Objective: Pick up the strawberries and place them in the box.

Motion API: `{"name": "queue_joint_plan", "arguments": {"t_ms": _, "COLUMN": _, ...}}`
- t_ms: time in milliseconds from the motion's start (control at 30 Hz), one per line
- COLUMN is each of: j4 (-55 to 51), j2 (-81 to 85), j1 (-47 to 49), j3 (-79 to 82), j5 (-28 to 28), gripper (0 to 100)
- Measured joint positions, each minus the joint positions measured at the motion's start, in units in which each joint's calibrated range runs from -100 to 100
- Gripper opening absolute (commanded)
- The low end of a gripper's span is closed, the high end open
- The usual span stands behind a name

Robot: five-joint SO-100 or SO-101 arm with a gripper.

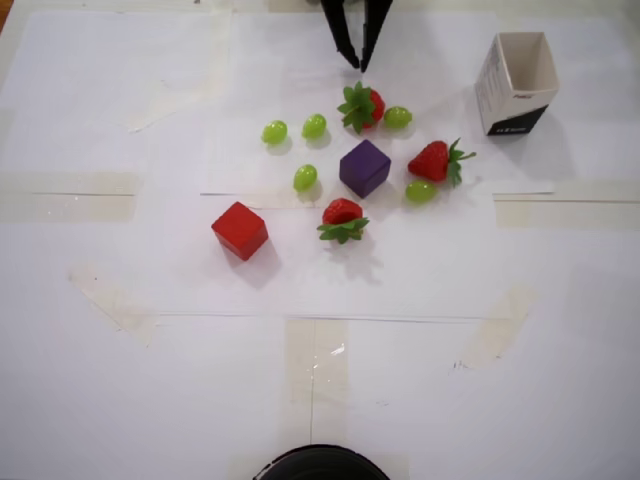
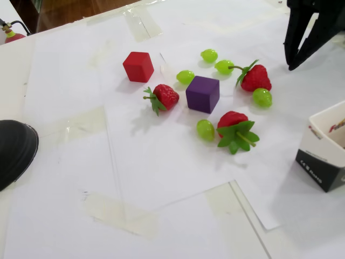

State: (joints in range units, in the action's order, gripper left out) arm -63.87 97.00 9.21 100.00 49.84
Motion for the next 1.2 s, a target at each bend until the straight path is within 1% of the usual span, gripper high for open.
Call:
{"name": "queue_joint_plan", "arguments": {"t_ms": 367, "j4": 0.0, "j2": 0.0, "j1": 0.0, "j3": 0.0, "j5": 0.0, "gripper": 0}}
{"name": "queue_joint_plan", "arguments": {"t_ms": 867, "j4": -0.9, "j2": -0.4, "j1": -2.5, "j3": -0.5, "j5": -0.2, "gripper": 0}}
{"name": "queue_joint_plan", "arguments": {"t_ms": 1000, "j4": -6.5, "j2": -3.9, "j1": -4.3, "j3": -9.3, "j5": -0.5, "gripper": 0}}
{"name": "queue_joint_plan", "arguments": {"t_ms": 1100, "j4": -10.6, "j2": -9.4, "j1": -5.7, "j3": -19.3, "j5": -0.6, "gripper": 0}}
{"name": "queue_joint_plan", "arguments": {"t_ms": 1200, "j4": -12.5, "j2": -16.2, "j1": -6.1, "j3": -28.7, "j5": -0.1, "gripper": 0}}
